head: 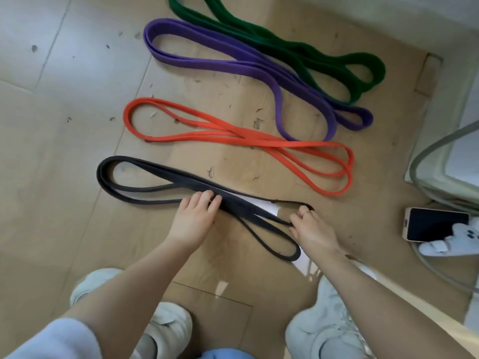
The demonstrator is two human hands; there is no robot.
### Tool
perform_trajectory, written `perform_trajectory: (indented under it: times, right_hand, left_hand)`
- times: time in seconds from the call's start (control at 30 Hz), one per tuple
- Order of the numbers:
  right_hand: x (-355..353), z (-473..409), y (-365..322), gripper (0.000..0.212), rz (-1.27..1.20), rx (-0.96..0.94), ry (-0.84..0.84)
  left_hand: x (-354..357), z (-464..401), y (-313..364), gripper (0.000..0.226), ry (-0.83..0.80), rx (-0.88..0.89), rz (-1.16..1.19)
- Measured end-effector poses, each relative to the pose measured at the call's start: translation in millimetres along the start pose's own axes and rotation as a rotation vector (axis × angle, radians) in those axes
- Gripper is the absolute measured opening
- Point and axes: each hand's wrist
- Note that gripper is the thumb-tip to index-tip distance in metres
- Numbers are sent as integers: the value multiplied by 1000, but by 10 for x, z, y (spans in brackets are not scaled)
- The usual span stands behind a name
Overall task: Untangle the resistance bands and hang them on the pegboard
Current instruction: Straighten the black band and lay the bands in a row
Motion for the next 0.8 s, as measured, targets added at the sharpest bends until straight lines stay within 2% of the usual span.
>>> perform_trajectory:
  times: [0.1, 0.17, 0.23, 0.3, 0.37, 0.4, 0.5, 0.63, 0.73, 0.8]
  right_hand:
    - [-60, -109, 24, 6, 32, 6, 123]
    - [-112, -152, 88, 11, 41, 40, 162]
    - [-171, -170, 100, 20, 96, 53, 173]
    - [-185, -201, 66, 8, 85, 61, 83]
    - [-164, -258, 27, 12, 17, 133, -7]
    - [-143, -275, 6, 14, 6, 152, 8]
    - [-171, -278, -170, 20, 91, 74, 179]
    - [-56, -269, -503, 38, 58, -238, 399]
    - [13, -336, -607, 45, 52, -220, 382]
    - [53, -391, -605, 60, 90, -167, 320]
  left_hand:
    - [-23, -16, -58, 67, 19, 74, -109]
    - [-44, -44, -82, 67, -5, 93, -156]
    - [-3, -77, -117, 56, 38, 140, -186]
    - [37, -117, -147, 40, 89, 181, -197]
    - [42, -167, -166, 36, 95, 182, -192]
    - [28, -182, -170, 35, 82, 181, -190]
    - [30, -171, -211, 32, 87, 210, -189]
    - [57, -55, -258, 26, 116, 226, -132]
    - [15, 31, -261, 28, 114, 147, -50]
    - [1, 37, -279, 41, 73, 66, -7]
Point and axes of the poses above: each hand's wrist, its own z-axis away from the middle knuckle, its own x-axis out of the palm, y = z × x, and after that the axes turned 7 degrees about y, right-handed
